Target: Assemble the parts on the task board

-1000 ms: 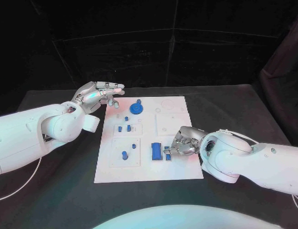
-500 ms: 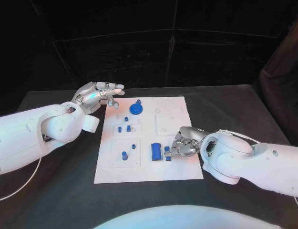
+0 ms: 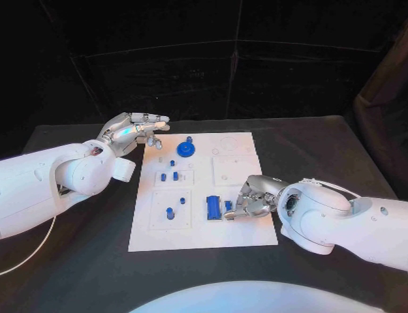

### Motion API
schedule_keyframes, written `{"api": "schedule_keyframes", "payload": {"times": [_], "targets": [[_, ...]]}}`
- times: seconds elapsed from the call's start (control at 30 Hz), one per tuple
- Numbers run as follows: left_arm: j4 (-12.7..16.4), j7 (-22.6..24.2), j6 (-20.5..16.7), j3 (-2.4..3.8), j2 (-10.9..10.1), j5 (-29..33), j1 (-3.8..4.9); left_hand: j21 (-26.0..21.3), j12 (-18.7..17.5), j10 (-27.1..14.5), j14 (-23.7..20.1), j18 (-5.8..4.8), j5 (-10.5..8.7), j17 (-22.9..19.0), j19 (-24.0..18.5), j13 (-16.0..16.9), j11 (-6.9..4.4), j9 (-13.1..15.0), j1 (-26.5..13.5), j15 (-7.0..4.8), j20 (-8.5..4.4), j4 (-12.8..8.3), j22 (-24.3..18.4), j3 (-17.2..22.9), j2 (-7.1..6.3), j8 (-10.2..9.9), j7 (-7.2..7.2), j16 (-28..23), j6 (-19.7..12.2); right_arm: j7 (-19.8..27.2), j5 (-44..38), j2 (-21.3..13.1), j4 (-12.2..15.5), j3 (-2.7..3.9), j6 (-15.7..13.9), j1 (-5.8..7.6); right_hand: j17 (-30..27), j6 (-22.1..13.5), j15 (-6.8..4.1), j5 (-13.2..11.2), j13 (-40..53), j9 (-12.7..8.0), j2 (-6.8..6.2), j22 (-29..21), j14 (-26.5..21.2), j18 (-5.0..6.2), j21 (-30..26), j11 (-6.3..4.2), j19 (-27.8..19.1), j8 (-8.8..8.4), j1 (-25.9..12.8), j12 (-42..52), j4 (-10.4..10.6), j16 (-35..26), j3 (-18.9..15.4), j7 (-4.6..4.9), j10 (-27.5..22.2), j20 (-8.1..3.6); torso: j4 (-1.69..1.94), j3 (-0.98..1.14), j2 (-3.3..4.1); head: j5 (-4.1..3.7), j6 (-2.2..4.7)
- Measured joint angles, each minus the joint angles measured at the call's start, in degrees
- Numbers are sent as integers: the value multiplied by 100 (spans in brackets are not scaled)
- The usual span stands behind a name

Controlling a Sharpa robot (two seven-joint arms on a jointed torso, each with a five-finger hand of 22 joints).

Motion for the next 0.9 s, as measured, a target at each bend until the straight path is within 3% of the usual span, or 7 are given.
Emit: {"api": "schedule_keyframes", "payload": {"times": [0.03,0.17,0.47,0.77,0.9], "targets": [[-1,-1,0,0,0,0,0,0,0,0,0,0,0,0,0,0,0,0,0,0,0,0,0,0,0,0,0,0,0,3,3,-3,-6,0,13,0,0,0,0,0,6,6,5,0,0,0,0,0,0,0,5,0,-3,0,3,0,0,0,1,0,0,-1,0],[-2,-4,3,-1,0,0,0,0,0,0,0,0,0,0,0,0,0,0,0,0,0,0,0,0,0,0,0,0,0,9,11,-5,-53,0,86,0,0,0,0,67,21,26,244,0,0,0,0,0,0,0,249,0,-98,0,78,0,0,0,3,-5,0,-3,-8],[4,-11,11,-2,-4,0,-1,0,0,0,0,0,0,-1,0,0,0,0,0,0,0,0,-2,0,0,0,0,0,0,12,-48,113,-244,4,254,4,1,0,0,217,38,59,468,0,0,0,0,0,0,2,818,0,-378,0,113,0,0,0,13,-8,0,-1,-26],[6,-16,14,-2,-10,0,-1,0,0,0,0,0,0,-5,0,0,0,0,0,0,0,0,-4,0,0,0,0,0,0,15,-185,237,-346,13,317,14,4,22,0,216,48,90,459,0,0,0,0,0,0,-13,1052,0,-593,0,39,-2,0,0,10,-7,-1,16,-42],[6,-18,14,-2,-10,0,-1,0,0,0,0,0,0,-5,0,0,0,0,0,0,0,0,-4,0,0,0,0,0,0,28,-217,226,-326,7,292,9,3,22,0,240,47,73,413,0,0,0,0,0,0,-44,820,0,-449,0,-136,-2,0,0,1,-4,-3,12,-36]]}}
